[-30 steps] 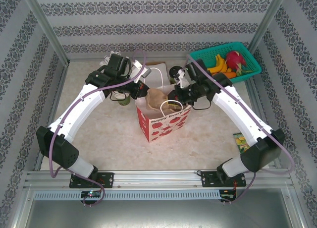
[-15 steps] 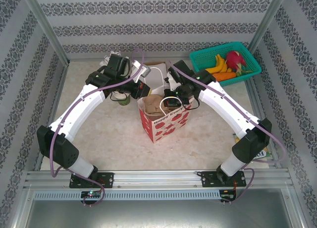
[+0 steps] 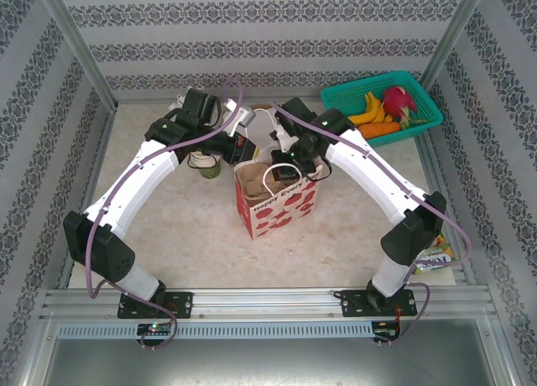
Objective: Pack the takeout coffee
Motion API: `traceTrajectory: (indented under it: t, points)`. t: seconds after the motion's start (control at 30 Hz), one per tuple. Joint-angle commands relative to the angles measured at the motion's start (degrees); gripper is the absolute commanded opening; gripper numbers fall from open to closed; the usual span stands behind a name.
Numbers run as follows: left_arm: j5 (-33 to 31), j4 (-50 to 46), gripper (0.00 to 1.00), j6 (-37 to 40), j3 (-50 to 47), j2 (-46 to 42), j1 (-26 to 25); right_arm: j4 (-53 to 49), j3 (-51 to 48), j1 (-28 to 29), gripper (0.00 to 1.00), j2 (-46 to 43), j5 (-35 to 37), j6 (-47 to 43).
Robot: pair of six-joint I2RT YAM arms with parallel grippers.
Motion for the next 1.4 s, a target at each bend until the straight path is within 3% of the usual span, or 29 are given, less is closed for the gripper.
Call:
traceTrajectory:
  t: [0.0,0.4,0.63,0.83,1.1,1.23,1.37]
  points:
    - [4.1,-0.1,0.00,-0.6,1.6,1.0,0.7,-1.2,2.7,0.7,0.00,3.3,-1.4,-2.3]
    - [3.5,-0.7,0.00,0.1,1.7,1.1,0.7,-2.4,2.0,0.2,0.00,7.9,-4.7,-6.7]
    - [-7.1,0.9,0.00,-3.4,1.5,0.5,1.0,-5.7,1.3,0.3,0.00,6.1,-4.4,-6.5]
    - [-9.7,1.4,0.00,-5.5,1.8,0.5,1.1,-6.7,0.3,0.6,0.00,4.1,-4.4,-6.0]
    - [-11.7,3.2,0.00,-8.3,2.0,-0.7,1.1,-7.6,0.6,1.2,0.00,6.0,-7.7,-7.3]
    - [-8.6,6.4,0.00,-9.8,0.7,-0.7,1.0,-8.5,1.6,1.2,0.00,7.2,-7.8,-7.6]
    - [-6.6,10.5,0.12,-8.7,-2.0,-4.4,1.0,-8.7,2.0,1.1,0.00,7.7,-7.2,-7.6]
